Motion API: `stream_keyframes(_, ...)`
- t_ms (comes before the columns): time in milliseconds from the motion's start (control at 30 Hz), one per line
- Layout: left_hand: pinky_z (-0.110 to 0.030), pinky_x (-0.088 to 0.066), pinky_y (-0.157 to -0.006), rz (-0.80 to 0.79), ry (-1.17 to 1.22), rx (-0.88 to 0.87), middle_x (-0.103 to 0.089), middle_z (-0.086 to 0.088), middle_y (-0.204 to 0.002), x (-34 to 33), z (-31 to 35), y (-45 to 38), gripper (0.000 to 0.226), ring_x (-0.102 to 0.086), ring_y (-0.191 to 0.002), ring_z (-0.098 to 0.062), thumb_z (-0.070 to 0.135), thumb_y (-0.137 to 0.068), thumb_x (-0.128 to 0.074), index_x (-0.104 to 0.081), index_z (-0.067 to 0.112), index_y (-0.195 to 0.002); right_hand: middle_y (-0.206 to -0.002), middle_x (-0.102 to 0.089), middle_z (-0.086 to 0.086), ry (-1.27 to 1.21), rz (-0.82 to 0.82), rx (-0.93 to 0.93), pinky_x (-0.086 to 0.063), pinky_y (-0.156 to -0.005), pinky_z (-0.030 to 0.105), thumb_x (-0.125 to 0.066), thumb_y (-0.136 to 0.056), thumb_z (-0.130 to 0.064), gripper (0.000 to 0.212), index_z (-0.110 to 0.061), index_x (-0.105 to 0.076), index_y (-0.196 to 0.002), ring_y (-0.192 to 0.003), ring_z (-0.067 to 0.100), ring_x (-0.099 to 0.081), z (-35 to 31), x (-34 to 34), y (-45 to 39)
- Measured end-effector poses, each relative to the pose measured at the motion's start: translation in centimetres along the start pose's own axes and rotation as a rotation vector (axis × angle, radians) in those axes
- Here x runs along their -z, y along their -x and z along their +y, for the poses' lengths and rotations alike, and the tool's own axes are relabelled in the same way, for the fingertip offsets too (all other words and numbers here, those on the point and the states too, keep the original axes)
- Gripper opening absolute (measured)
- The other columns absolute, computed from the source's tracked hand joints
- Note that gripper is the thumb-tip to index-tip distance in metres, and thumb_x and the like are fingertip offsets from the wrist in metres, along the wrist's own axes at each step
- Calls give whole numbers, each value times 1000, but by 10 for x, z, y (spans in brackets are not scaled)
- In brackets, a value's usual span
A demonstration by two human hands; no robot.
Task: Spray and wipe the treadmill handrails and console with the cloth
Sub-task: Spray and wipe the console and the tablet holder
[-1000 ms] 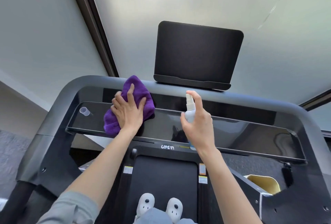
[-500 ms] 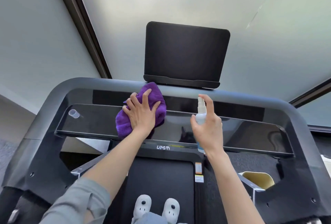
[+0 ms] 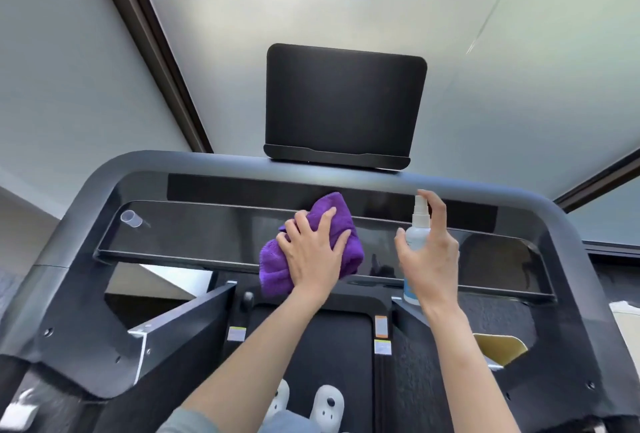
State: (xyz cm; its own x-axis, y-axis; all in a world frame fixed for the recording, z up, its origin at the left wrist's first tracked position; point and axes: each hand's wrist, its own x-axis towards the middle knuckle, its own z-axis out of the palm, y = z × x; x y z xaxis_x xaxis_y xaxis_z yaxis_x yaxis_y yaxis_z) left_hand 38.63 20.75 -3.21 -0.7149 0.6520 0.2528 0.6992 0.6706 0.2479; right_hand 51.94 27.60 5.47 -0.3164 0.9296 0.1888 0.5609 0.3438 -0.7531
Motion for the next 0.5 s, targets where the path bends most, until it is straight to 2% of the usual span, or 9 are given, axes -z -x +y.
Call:
stream_keyframes(133,-47,-37,-84,-23,8,25,-49,-15,-119,-8,-7,-43,48,-46,-102,-34,60,-91,-48,-50,32,-130,-62,-51,3,15,-23,-26,-54,-67,44,-61,-87,-7,62,-36,-37,-136,-56,27,-50,10,0,-2)
stream_keyframes(267,-48,-38,-84,1,48,-3,-48,-16,-116,-10,-15,-66,52,-46,-98,-36,60,-90,-50,-50,33,-134,-65,-55,5,12,-2,-42,-54,-68,42,-61,-86,-7,62,-37,-38,-136,-59,29,-53,18,9,-6)
stream_keyframes(500,-41,-41,-74,-41,52,-74,-54,-12,-109,1,28,2,50,-52,-92,-30,61,-83,-61,-62,34,-126,-61,-52,3,19,70,-65,-53,-67,44,-62,-87,-8,62,-36,-37,-136,-59,28,-53,35,38,-5)
